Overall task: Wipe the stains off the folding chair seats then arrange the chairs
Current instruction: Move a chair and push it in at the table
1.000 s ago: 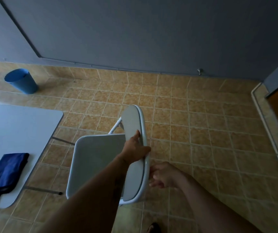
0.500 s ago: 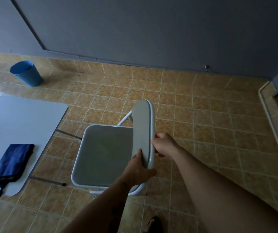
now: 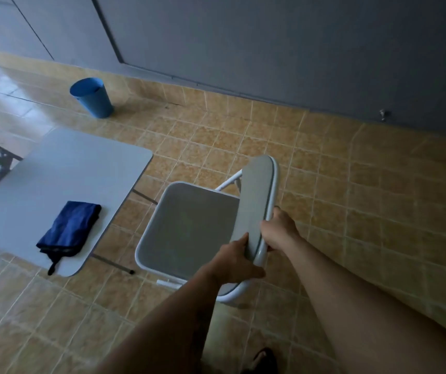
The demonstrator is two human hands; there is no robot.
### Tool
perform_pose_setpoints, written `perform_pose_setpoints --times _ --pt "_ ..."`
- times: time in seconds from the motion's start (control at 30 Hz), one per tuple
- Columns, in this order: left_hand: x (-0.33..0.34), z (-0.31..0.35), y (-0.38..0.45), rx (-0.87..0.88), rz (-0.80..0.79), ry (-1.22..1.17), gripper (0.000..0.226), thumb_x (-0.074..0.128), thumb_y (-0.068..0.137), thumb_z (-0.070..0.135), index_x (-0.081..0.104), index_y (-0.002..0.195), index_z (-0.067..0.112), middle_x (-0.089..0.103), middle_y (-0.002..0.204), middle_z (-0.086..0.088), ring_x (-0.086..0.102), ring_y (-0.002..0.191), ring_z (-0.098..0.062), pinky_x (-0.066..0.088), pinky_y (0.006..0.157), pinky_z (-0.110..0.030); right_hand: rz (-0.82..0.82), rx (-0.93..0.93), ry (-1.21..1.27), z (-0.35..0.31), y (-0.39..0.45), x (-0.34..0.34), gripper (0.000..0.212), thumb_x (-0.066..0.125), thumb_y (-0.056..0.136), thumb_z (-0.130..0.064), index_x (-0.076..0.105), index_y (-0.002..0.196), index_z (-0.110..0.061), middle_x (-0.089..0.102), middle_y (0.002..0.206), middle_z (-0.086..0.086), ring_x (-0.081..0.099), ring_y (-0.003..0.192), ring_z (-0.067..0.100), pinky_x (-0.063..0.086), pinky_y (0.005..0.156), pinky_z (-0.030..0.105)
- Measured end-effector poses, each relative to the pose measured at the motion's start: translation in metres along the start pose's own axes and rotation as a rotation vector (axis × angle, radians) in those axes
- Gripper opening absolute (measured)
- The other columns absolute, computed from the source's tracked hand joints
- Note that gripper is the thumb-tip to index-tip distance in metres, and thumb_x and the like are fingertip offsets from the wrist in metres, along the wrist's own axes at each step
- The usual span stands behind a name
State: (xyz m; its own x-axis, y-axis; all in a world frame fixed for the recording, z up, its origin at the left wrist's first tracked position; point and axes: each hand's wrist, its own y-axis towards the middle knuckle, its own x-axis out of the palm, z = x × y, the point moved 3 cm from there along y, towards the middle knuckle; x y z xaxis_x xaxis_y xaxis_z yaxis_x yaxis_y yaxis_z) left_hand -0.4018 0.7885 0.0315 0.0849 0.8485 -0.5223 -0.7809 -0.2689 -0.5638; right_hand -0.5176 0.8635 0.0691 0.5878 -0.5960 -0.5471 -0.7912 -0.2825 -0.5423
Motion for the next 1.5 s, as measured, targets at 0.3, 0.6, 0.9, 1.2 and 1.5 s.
perform_pose_setpoints --times 0.3,0.6,0.9,1.2,1.5 --pt "-0.068 -0.064 -0.001 0.037 0.019 0.019 0.105 0.082 0.066 0.044 0.024 0.152 0.028 0.057 0.134 -0.006 0.058 0.114 -0.022 0.042 0.085 -0.024 -0.005 0.037 0.038 -0.05 0.003 0.074 0.036 0.052 0.092 -0.012 0.053 0.127 -0.014 0.061 0.123 0.017 0.064 0.097 0.039 0.054 0.047 0.032" --pt "-0.124 -0.12 -0.003 0.073 0.045 -0.036 0.101 0.081 0.067 0.046 0.028 0.151 0.026 0.056 0.136 -0.004 0.056 0.118 -0.02 0.043 0.095 -0.026 0.031 0.083 0.049 -0.095 0.008 0.134 0.039 0.055 0.092 -0.012 0.052 0.131 -0.012 0.06 0.122 0.019 0.065 0.097 0.039 0.056 0.049 0.035" --pt "-0.178 -0.163 -0.01 0.069 0.068 -0.085 0.094 0.081 0.068 0.045 0.035 0.148 0.028 0.057 0.133 -0.001 0.056 0.116 -0.018 0.042 0.094 -0.023 0.007 0.067 0.089 -0.143 0.003 0.185 0.031 0.055 0.09 -0.011 0.055 0.12 -0.015 0.062 0.119 0.017 0.065 0.094 0.039 0.06 0.053 0.044" --pt "-0.209 -0.206 -0.016 -0.009 0.096 -0.158 0.095 0.078 0.059 0.06 0.042 0.143 0.035 0.06 0.127 0.005 0.058 0.108 -0.011 0.042 0.093 -0.023 -0.027 0.038 0.036 -0.176 0.001 0.225 0.038 0.053 0.094 -0.016 0.049 0.131 -0.017 0.06 0.122 0.014 0.065 0.098 0.036 0.062 0.062 0.043" --pt "-0.214 -0.207 -0.034 -0.072 0.101 -0.225 0.065 0.072 0.08 0.038 0.046 0.138 0.028 0.058 0.128 0.002 0.057 0.111 -0.013 0.044 0.096 -0.028 -0.108 -0.035 -0.102 -0.183 -0.002 0.225 0.044 0.051 0.094 -0.03 0.046 0.136 -0.018 0.063 0.115 0.012 0.066 0.089 0.028 0.055 0.058 0.031"
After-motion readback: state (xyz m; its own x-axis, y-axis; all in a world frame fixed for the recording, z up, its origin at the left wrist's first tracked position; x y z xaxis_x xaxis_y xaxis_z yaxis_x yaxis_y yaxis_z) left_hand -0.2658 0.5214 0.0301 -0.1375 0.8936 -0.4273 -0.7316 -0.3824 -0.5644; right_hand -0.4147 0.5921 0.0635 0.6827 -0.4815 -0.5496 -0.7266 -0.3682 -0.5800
